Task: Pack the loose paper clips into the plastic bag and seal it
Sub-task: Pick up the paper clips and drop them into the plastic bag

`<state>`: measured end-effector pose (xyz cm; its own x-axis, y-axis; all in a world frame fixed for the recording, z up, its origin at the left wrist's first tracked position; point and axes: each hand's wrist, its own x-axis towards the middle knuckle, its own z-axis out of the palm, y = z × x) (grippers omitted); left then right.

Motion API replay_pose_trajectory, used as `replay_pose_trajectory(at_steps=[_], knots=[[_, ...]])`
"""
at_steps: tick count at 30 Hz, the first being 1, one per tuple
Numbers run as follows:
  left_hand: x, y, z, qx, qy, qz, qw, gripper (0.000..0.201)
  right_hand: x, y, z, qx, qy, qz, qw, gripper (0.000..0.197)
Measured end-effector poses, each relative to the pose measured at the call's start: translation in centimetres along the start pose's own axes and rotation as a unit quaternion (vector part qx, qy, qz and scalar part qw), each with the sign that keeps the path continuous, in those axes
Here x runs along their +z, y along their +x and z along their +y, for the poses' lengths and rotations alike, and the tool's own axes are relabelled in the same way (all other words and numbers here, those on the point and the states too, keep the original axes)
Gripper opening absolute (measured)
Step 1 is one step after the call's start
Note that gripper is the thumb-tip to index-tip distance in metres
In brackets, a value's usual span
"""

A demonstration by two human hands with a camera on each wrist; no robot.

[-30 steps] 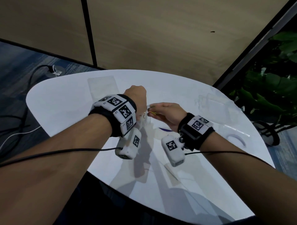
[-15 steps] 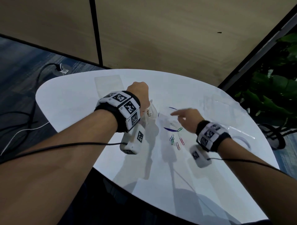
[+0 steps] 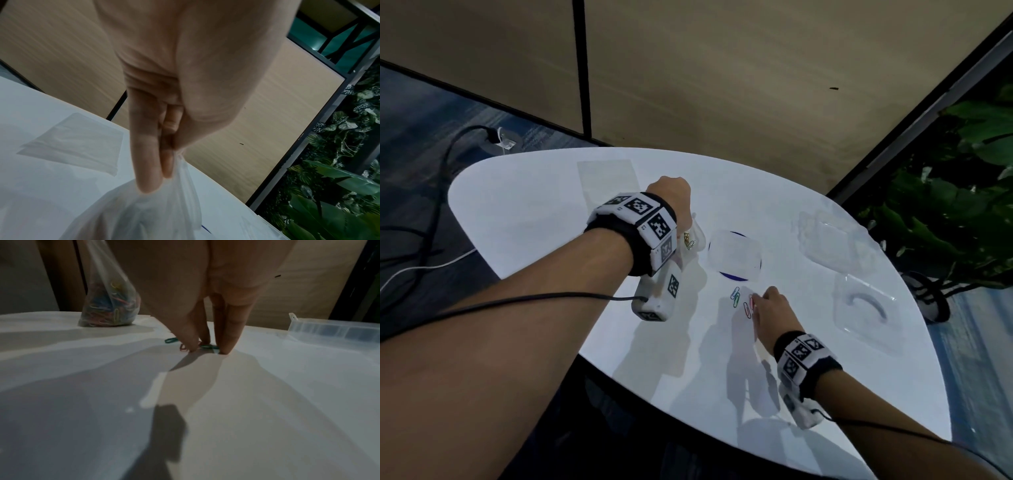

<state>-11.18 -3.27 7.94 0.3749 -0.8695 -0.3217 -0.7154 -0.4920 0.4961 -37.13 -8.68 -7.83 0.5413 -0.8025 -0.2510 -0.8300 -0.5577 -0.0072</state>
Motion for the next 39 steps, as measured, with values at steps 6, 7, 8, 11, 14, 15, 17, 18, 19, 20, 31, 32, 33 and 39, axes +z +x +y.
replay_pose_trajectory(at_steps=[6,7,8,11,14,15,17,18,19,20,31,32,33,39], knots=[[-0.4,-0.3,-0.7,0.0,0.006,0.002,1.0,0.024,-1.6,1.3,-1.6,0.039,-0.024,-0.014,0.999,0.021],[-0.5,-0.3,-0.9,0.0,0.006,0.001,1.0,0.022,-1.9,1.5,-1.6,0.064,0.008,-0.012,0.998,0.02],[-0.6,-0.2,-1.0,0.0,0.006,0.001,1.0,0.02,-2.1,1.6,-1.5,0.087,0.049,-0.008,0.995,0.018],[-0.6,0.2,-1.4,-0.001,0.004,0.011,1.0,0.009,-2.4,1.9,-1.3,0.099,0.127,0.023,0.987,0.014],[-0.5,0.6,-1.5,-0.008,-0.003,0.014,1.0,0.005,-2.2,1.6,-2.2,0.024,0.118,-0.005,0.993,0.033],[-0.6,0.5,-1.5,-0.011,-0.005,0.012,1.0,0.004,-1.9,1.4,-2.5,-0.008,0.091,-0.024,0.996,0.038],[-0.6,0.4,-1.5,-0.014,0.0,0.011,1.0,0.009,-1.2,0.7,-3.2,-0.045,0.037,-0.041,0.997,0.045],[-0.6,0.4,-1.5,-0.014,0.003,0.011,1.0,0.016,-0.7,0.3,-3.4,-0.056,0.005,-0.054,0.997,0.051],[-0.5,0.4,-1.4,-0.014,0.005,0.011,1.0,0.024,-0.3,0.0,-3.4,-0.07,-0.026,-0.066,0.995,0.058],[-0.4,0.5,-1.4,-0.013,0.007,0.011,1.0,0.03,0.1,-0.2,-3.4,-0.085,-0.052,-0.077,0.992,0.065],[-0.6,-0.3,-1.4,-0.01,0.008,0.009,1.0,0.036,-0.3,-0.1,-3.1,-0.071,-0.032,0.017,0.997,0.018],[-0.6,-0.2,-1.4,-0.011,0.009,0.007,1.0,0.036,-0.3,0.1,-3.0,-0.045,-0.015,0.026,0.999,0.019],[-0.6,-0.1,-1.4,-0.012,0.01,0.004,1.0,0.032,-0.5,0.3,-2.9,-0.017,0.009,0.031,0.999,0.02],[-0.3,0.1,-1.2,-0.002,0.019,-0.003,1.0,0.019,-1.9,0.9,-2.4,0.113,0.186,0.032,0.976,0.022]])
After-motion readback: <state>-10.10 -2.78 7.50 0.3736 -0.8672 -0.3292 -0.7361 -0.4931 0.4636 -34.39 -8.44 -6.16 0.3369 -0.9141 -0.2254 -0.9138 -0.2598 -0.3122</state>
